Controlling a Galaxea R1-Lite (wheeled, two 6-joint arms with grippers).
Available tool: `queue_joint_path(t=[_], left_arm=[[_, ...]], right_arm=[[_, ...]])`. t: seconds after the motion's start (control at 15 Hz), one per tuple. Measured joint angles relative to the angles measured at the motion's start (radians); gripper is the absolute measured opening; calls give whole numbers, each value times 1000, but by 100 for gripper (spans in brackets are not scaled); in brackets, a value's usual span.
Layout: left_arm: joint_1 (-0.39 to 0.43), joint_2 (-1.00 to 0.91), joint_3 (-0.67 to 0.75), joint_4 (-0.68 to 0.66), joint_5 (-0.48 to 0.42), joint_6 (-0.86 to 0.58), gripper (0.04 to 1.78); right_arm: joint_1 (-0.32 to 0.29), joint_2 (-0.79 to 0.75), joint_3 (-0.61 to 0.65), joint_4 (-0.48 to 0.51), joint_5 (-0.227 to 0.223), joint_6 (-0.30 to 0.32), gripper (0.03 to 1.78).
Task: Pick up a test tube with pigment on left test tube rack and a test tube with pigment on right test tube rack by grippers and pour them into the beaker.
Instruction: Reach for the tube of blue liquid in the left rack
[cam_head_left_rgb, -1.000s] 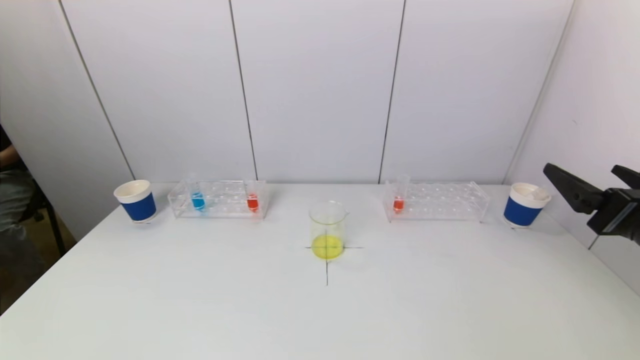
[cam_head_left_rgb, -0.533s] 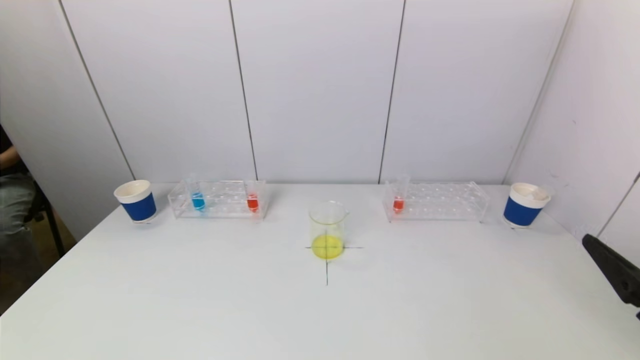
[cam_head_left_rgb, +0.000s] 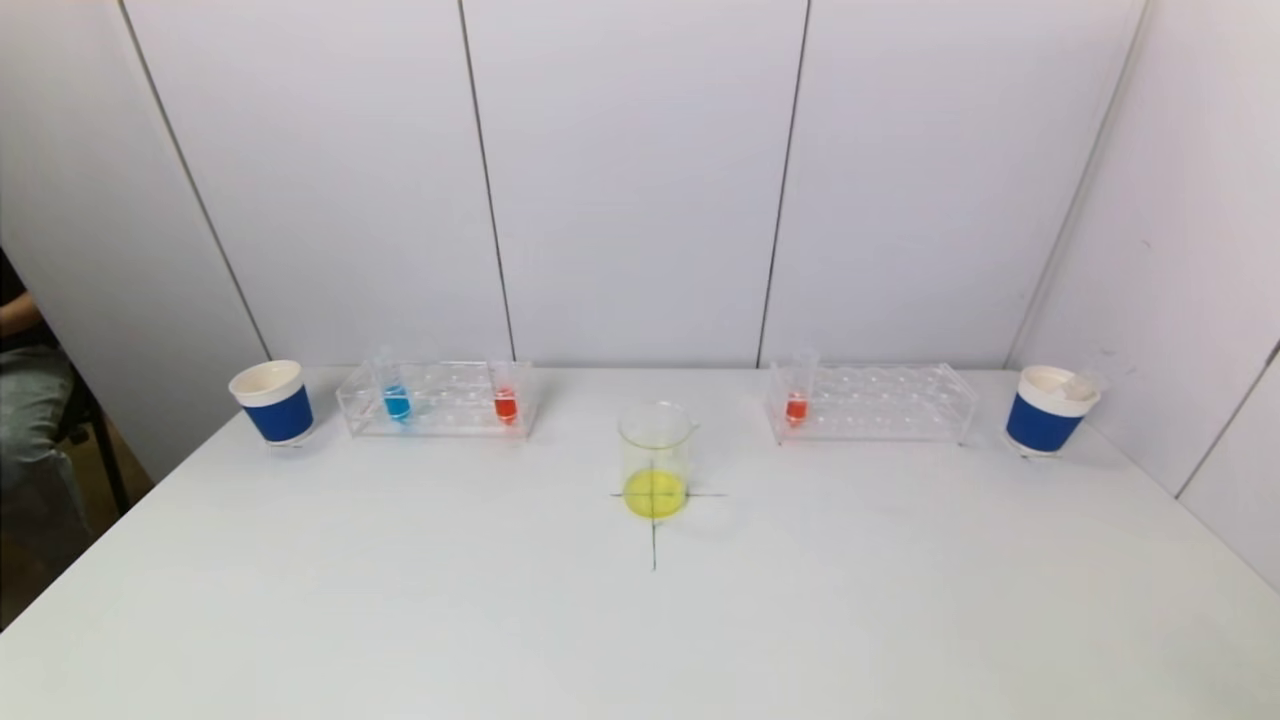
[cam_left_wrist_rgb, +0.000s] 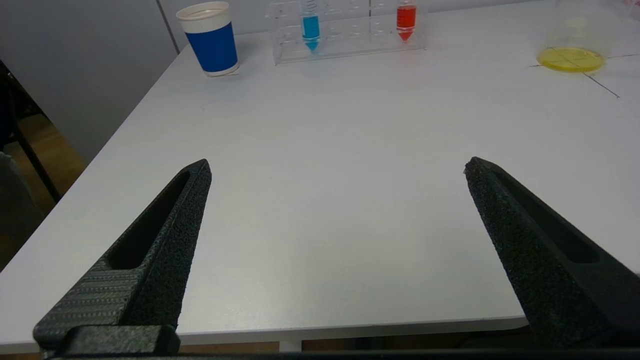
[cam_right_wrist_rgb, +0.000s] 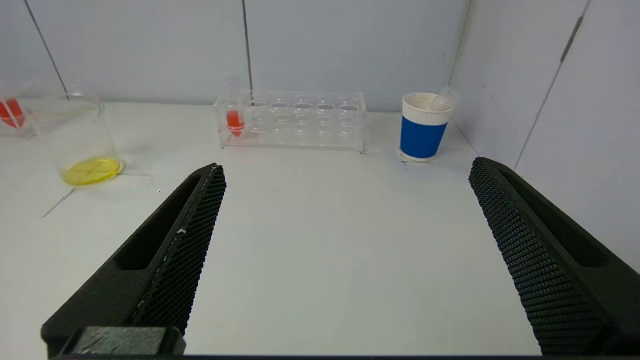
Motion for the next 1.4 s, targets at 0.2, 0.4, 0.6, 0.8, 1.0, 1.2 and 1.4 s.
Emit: queue_joint_path(t=[0.2, 0.4, 0.6, 0.8, 1.0, 1.2, 1.4], left_arm=[[0, 0, 0, -1, 0, 0, 177], [0, 0, 1, -2, 1, 0, 177], [0, 0, 3, -10, -1, 0, 177], [0, 0, 10, -31, -1, 0, 177], [0, 0, 11, -32, -1, 0, 177], [0, 0, 11, -32, -2, 0, 177], [0, 0, 11, -32, -1, 0, 177]], right_arm=[[-16, -64, 10, 8, -11, -83, 177], [-66, -108, 12, 44, 0, -100, 177], [-99, -255, 12, 197, 62, -113, 177], [-116, -332, 12, 321, 104, -70, 177], [-118, -357, 12, 364, 108, 0, 177], [-119, -361, 12, 396, 113, -1, 177], [-119, -362, 12, 393, 111, 12, 177]])
